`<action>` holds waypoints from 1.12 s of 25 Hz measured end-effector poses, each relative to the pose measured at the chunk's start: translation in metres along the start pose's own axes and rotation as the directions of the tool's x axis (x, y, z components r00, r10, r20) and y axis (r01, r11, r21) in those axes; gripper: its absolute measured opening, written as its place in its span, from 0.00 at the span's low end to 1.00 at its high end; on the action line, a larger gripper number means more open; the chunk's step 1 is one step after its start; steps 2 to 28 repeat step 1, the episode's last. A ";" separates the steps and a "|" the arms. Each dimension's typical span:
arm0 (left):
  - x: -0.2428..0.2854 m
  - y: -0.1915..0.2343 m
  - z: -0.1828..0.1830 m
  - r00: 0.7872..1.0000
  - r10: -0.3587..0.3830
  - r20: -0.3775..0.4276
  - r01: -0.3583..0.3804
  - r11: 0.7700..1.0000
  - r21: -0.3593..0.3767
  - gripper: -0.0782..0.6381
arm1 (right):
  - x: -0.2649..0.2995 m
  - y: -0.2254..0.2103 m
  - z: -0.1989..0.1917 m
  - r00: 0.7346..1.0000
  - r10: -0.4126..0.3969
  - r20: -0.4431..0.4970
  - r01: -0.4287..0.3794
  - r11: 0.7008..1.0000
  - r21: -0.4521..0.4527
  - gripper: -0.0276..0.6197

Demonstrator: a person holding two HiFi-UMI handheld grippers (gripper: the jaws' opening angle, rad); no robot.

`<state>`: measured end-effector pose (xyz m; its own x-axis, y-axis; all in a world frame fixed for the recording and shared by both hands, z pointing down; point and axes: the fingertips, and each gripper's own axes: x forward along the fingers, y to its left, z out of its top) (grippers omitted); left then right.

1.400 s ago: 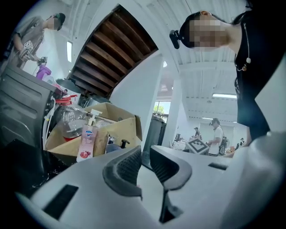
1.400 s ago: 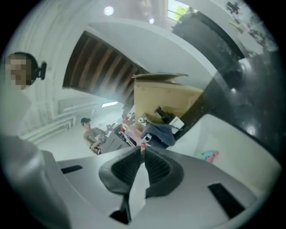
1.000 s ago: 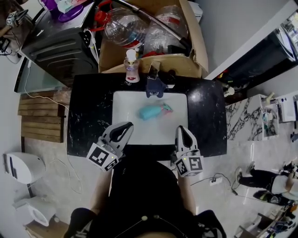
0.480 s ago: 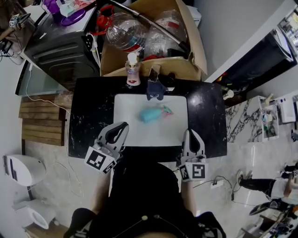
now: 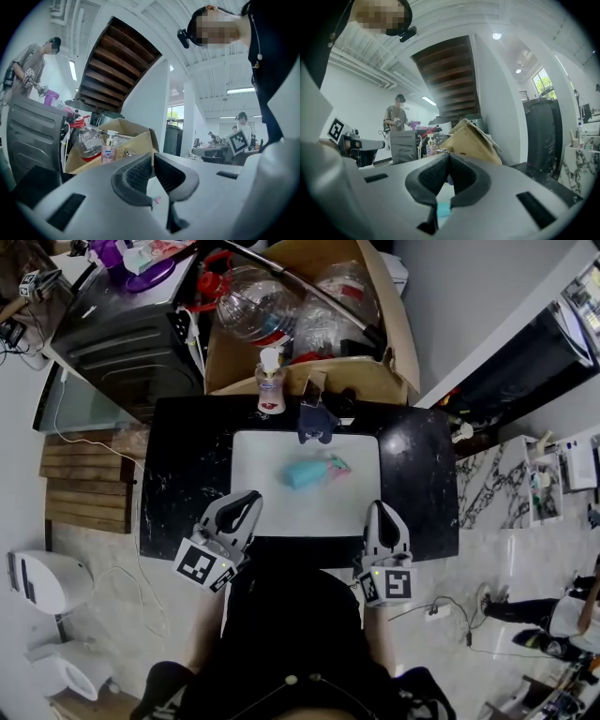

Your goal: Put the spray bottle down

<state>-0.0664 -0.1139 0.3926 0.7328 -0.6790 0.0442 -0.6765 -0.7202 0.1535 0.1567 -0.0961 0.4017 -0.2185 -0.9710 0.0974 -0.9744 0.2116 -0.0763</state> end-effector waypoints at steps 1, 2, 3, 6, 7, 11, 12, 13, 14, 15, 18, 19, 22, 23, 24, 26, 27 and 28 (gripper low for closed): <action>0.000 0.000 0.000 1.000 0.000 -0.001 0.000 1.000 -0.001 0.14 | 0.001 0.000 -0.001 1.000 0.000 -0.004 0.000 1.000 0.001 0.05; 0.000 0.000 0.000 1.000 0.000 -0.001 0.000 1.000 -0.001 0.14 | 0.001 0.000 -0.001 1.000 0.000 -0.004 0.000 1.000 0.001 0.05; 0.000 0.000 0.000 1.000 0.000 -0.001 0.000 1.000 -0.001 0.14 | 0.001 0.000 -0.001 1.000 0.000 -0.004 0.000 1.000 0.001 0.05; 0.000 0.000 0.000 1.000 0.000 -0.001 0.000 1.000 -0.001 0.14 | 0.001 0.000 -0.001 1.000 0.000 -0.004 0.000 1.000 0.001 0.05; 0.000 0.000 0.000 1.000 0.000 -0.001 0.000 1.000 -0.001 0.14 | 0.001 0.000 -0.001 1.000 0.000 -0.004 0.000 1.000 0.001 0.05; 0.000 0.000 0.000 1.000 0.000 -0.001 0.000 1.000 -0.001 0.14 | 0.001 0.000 -0.001 1.000 0.000 -0.004 0.000 1.000 0.001 0.05; 0.000 0.000 0.000 1.000 0.000 -0.001 0.000 1.000 -0.001 0.14 | 0.001 0.000 -0.001 1.000 0.000 -0.004 0.000 1.000 0.001 0.05; 0.000 0.000 0.000 1.000 0.000 -0.001 0.000 1.000 -0.001 0.14 | 0.001 0.000 -0.001 1.000 0.000 -0.004 0.000 1.000 0.001 0.05; 0.000 0.000 0.000 1.000 0.000 -0.001 0.000 1.000 -0.001 0.14 | 0.001 0.000 -0.001 1.000 0.000 -0.004 0.000 1.000 0.001 0.05; 0.000 0.000 0.000 1.000 0.000 -0.001 0.000 1.000 -0.001 0.14 | 0.001 0.000 -0.001 1.000 0.000 -0.004 0.000 1.000 0.001 0.05; 0.000 0.000 0.000 1.000 0.000 -0.001 0.000 1.000 -0.001 0.14 | 0.001 0.000 -0.001 1.000 0.000 -0.004 0.000 1.000 0.001 0.05; 0.000 0.000 0.000 1.000 0.000 -0.001 0.000 1.000 -0.001 0.14 | 0.001 0.000 -0.001 1.000 0.000 -0.004 0.000 1.000 0.001 0.05; 0.000 0.000 0.000 1.000 0.000 -0.001 0.000 1.000 -0.001 0.14 | 0.001 0.000 -0.001 1.000 0.000 -0.004 0.000 1.000 0.001 0.05; 0.000 0.000 0.000 1.000 0.000 -0.001 0.000 1.000 -0.001 0.14 | 0.001 0.000 -0.001 1.000 0.000 -0.004 0.000 1.000 0.001 0.05; 0.000 0.000 0.000 1.000 0.000 -0.001 0.000 1.000 -0.001 0.14 | 0.001 0.000 -0.001 1.000 0.000 -0.004 0.000 1.000 0.001 0.05; 0.000 0.000 0.000 1.000 0.000 -0.001 0.000 1.000 -0.001 0.14 | 0.001 0.000 -0.001 1.000 0.000 -0.004 0.000 1.000 0.001 0.05; 0.000 0.000 0.000 1.000 0.000 -0.001 0.000 1.000 -0.001 0.14 | 0.001 0.000 -0.001 1.000 0.000 -0.004 0.000 1.000 0.001 0.05; 0.000 0.000 0.000 1.000 0.000 -0.001 0.000 1.000 -0.001 0.14 | 0.001 0.000 -0.001 1.000 0.000 -0.004 0.000 1.000 0.001 0.05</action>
